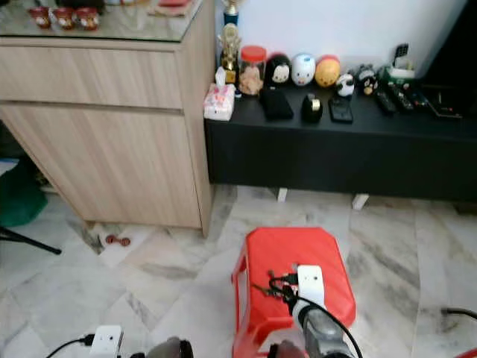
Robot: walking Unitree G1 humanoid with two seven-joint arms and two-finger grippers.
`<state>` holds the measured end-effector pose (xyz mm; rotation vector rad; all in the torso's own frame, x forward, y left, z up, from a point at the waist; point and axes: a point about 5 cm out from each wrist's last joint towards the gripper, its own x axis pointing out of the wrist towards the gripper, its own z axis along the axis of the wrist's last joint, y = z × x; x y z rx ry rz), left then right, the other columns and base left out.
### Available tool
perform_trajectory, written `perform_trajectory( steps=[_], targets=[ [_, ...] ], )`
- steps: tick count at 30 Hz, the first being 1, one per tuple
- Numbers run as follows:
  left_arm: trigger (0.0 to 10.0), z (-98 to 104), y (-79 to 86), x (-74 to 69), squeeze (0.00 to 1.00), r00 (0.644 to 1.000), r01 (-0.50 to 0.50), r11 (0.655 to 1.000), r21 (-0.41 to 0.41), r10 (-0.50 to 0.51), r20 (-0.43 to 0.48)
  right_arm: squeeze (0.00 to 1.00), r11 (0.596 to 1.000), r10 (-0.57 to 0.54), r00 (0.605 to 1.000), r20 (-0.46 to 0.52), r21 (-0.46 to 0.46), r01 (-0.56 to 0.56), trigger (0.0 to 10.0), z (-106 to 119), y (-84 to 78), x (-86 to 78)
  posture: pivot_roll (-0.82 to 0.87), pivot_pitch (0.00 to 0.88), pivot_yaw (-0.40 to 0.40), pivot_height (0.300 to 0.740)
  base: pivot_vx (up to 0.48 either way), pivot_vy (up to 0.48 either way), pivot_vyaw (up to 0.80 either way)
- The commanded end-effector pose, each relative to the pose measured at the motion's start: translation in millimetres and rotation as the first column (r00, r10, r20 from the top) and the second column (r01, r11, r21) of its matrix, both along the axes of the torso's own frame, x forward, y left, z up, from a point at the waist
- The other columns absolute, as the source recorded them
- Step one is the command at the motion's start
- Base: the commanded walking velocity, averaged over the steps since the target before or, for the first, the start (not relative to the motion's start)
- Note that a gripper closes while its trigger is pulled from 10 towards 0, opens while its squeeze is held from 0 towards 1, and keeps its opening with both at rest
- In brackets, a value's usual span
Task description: Hang keys on a hook
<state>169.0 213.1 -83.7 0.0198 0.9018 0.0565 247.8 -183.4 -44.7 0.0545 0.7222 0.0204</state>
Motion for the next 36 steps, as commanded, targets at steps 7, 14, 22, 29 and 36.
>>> perform_trajectory(
  steps=[7, 14, 22, 29, 36],
  targets=[
    [10.0, -9.5, -6.5, -17.7, 0.0, 0.997, 0.003, 1.0, -0.022, -0.005, -0.078, 0.0, 1.0, -0.011, 1.0, 0.024, -0.022, 0.011, 10.0, 8.8, -10.3, 10.2, 0.03, 0.07, -0.038, 0.648, 0.0, 0.0, 0.0],
    [10.0, -10.4, -4.9, -20.8, 0.0, 0.996, 0.002, 1.0, -0.022, -0.003, -0.084, 0.0, 0.999, 0.04, 0.999, 0.011, 0.0, -0.04, 10.0, 10.2, 0.8, 14.6, 0.03, 0.075, -0.037, 0.648, 0.0, 0.0, 0.0],
    [10.0, -11.2, -3.8, -23.7, 0.0, 0.996, 0.002, 1.0, -0.021, -0.004, -0.089, 0.0, 0.993, 0.092, 0.996, 0.005, -0.072, -0.091, 10.0, 14.1, 2.2, 20.4, 0.03, 0.082, -0.037, 0.648, 0.0, 0.0, 0.0],
    [10.0, -12.2, -3.6, -26.9, 0.0, 0.995, 0.008, 1.0, -0.019, -0.01, -0.097, 0.0, 0.992, 0.104, 0.994, 0.029, -0.077, -0.102, 10.0, 22.5, 5.1, 30.9, 0.04, 0.091, -0.034, 0.648, 0.0, 0.0, 0.0],
    [10.0, -12.7, -2.9, -28.6, 0.0, 0.995, 0.009, 1.0, -0.018, -0.011, -0.1, 0.0, 0.995, 0.084, 0.996, 0.031, -0.063, -0.082, 10.0, 21.6, 7.8, 30.3, 0.04, 0.098, -0.033, 0.648, 0.0, 0.0, 0.0]
  ],
)
